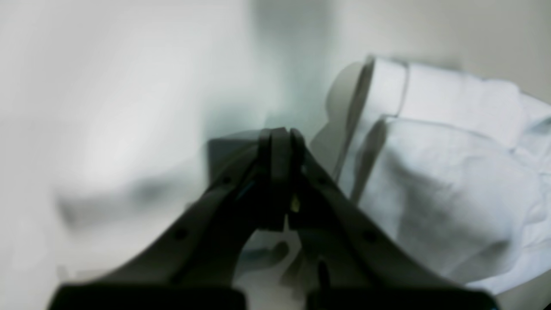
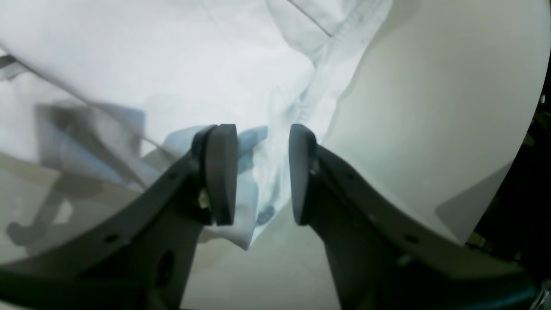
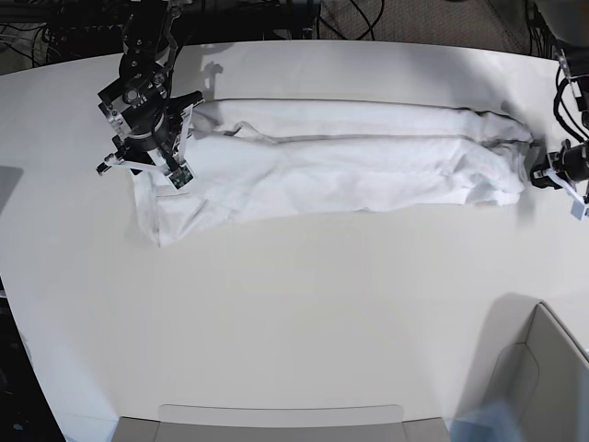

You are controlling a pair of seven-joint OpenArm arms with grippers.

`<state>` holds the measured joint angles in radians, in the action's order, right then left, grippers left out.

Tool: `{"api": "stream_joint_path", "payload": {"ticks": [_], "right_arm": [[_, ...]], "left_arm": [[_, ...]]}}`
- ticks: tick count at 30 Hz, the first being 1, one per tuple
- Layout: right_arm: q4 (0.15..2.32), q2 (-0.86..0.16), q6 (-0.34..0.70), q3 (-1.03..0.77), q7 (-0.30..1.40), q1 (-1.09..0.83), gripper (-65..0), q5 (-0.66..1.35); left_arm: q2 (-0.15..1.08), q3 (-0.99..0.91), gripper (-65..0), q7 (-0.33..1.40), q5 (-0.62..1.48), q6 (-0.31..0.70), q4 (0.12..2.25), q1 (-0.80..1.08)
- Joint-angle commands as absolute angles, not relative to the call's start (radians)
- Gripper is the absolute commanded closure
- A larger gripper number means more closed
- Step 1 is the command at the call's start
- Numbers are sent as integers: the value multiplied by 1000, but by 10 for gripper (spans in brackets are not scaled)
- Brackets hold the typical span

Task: Fold the T-shirt properly
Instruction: 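Open both grippers, release the folded strip, and raise the grippers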

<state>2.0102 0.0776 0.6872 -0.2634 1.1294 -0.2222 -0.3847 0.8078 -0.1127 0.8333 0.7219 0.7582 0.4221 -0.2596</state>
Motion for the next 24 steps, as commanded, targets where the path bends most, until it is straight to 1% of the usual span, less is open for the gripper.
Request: {"api": "stream_joint_path", "payload": {"ticks": [1, 6, 7, 10, 12, 14, 19, 24], "right_arm": [[2031, 77, 698, -263, 1122, -217, -208, -384], [2029, 77, 698, -263, 1122, -216, -208, -383], [2029, 77, 698, -263, 1124, -214, -208, -381], [2029, 77, 698, -262, 1124, -214, -208, -380], [2029, 77, 698, -262, 1124, -214, -207, -380], [2029, 77, 698, -262, 1124, -214, -207, -380], [2028, 99, 698, -259, 1122, -214, -207, -384], [2028, 99, 698, -259, 1122, -216, -207, -381]], "left_arm": [[828, -90, 0, 928, 598, 698, 404, -239], [872, -96, -4, 937, 596, 698, 406, -239], [881, -97, -48, 949, 598, 698, 406, -249], [926, -87, -148, 1003, 598, 698, 407, -289], [943, -87, -198, 1050, 598, 698, 423, -302], [943, -87, -229, 1093, 598, 698, 499, -295], [937, -97, -225, 1194, 596, 698, 765, -232], [937, -107, -196, 1207, 598, 698, 871, -231]]}}
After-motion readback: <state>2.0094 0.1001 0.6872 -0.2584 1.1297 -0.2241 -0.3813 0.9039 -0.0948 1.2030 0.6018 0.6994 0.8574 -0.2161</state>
